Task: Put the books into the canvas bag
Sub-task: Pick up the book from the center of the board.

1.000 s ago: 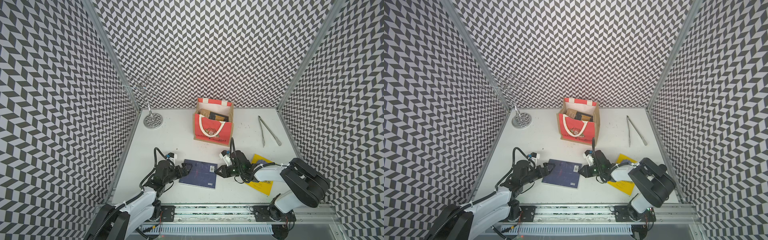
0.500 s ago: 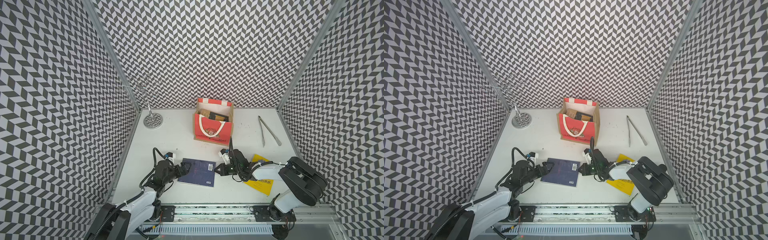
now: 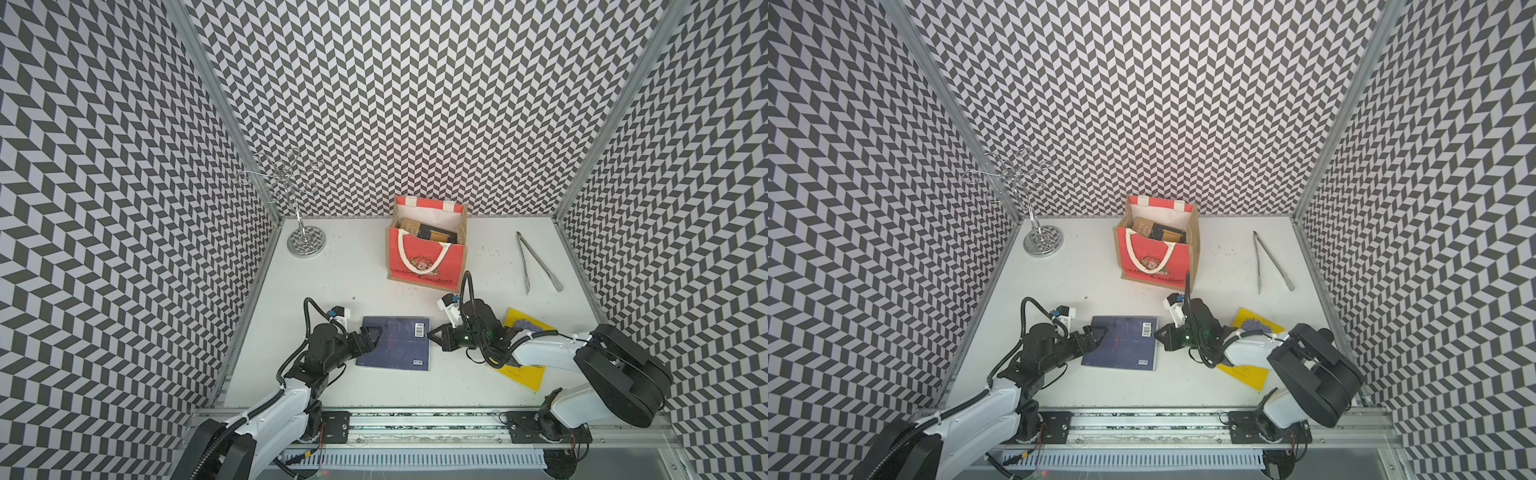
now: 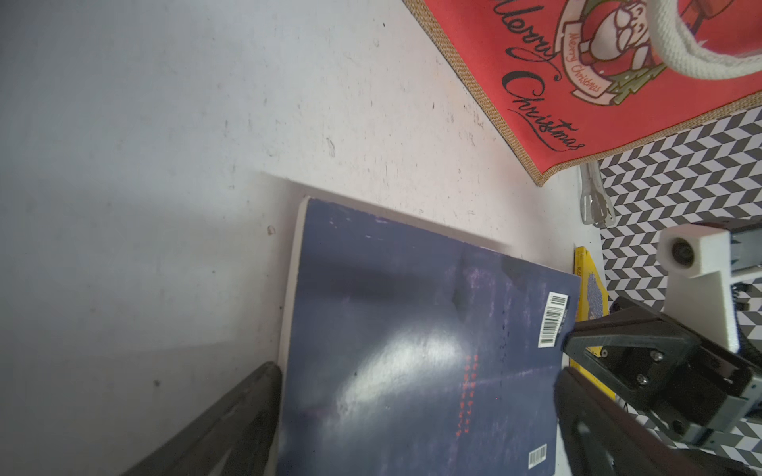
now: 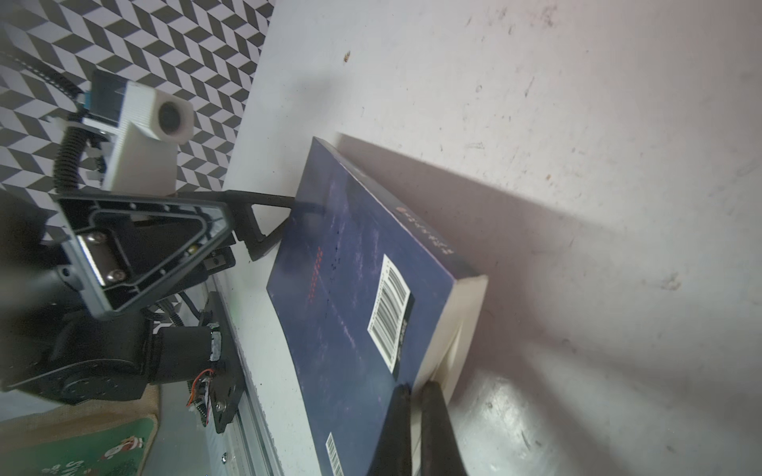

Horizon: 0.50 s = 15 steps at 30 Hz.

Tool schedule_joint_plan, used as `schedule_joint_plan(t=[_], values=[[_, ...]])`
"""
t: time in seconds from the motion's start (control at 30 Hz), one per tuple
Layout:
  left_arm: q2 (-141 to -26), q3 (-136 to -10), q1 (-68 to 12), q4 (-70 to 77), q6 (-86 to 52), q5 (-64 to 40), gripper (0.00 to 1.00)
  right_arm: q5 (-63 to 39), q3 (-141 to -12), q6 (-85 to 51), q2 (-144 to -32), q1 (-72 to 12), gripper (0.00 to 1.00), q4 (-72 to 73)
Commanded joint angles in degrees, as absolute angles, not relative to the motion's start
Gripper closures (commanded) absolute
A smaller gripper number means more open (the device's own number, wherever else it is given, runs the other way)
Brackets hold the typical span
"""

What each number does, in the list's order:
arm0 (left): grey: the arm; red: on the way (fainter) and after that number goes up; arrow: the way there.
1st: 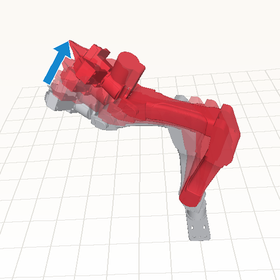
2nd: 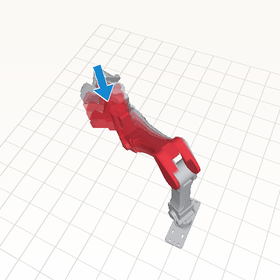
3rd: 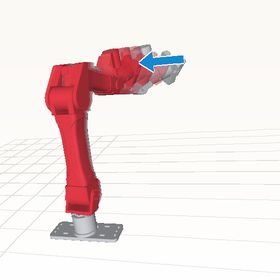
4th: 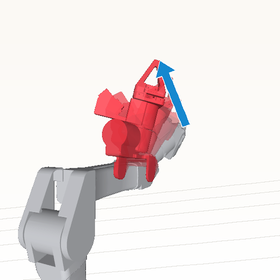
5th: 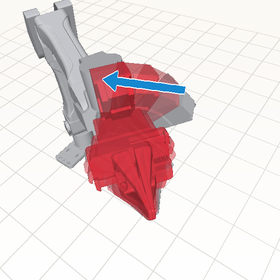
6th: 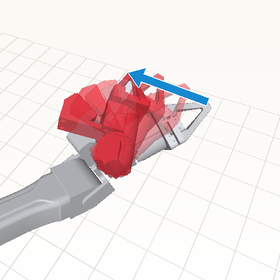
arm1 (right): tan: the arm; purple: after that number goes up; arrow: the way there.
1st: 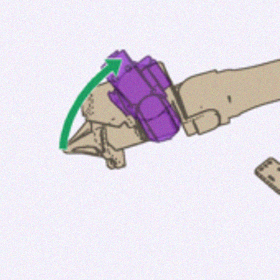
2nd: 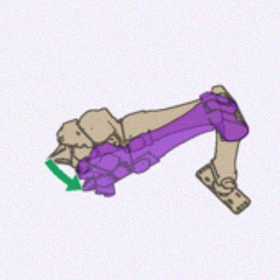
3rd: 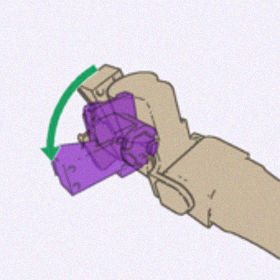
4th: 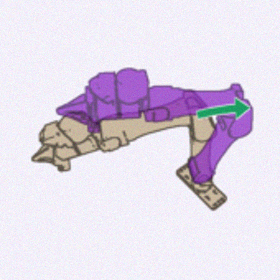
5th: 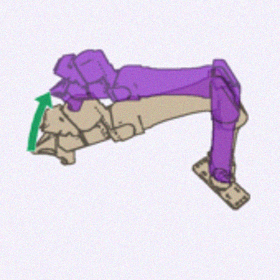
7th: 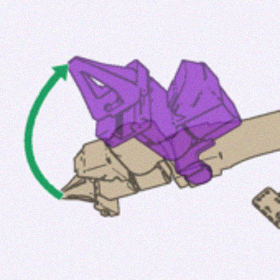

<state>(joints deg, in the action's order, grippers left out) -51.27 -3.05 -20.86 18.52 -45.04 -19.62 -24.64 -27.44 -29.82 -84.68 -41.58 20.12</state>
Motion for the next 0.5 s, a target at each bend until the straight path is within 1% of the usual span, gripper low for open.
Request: schedule_joint_plan(t=[0.0,0.47], values=[[-50.89,-2.9,-22.01,21.67,-45.94,-26.03,0.0,-27.63,-28.17,-26.9,-83.75,-42.98,1.0,28.8],[-50.85,-4.63,-22.02,19.05,-43.6,-25.28,0.0,-27.86,-29.18,-20.65,-84.24,-42.89,1.0,29.52]])
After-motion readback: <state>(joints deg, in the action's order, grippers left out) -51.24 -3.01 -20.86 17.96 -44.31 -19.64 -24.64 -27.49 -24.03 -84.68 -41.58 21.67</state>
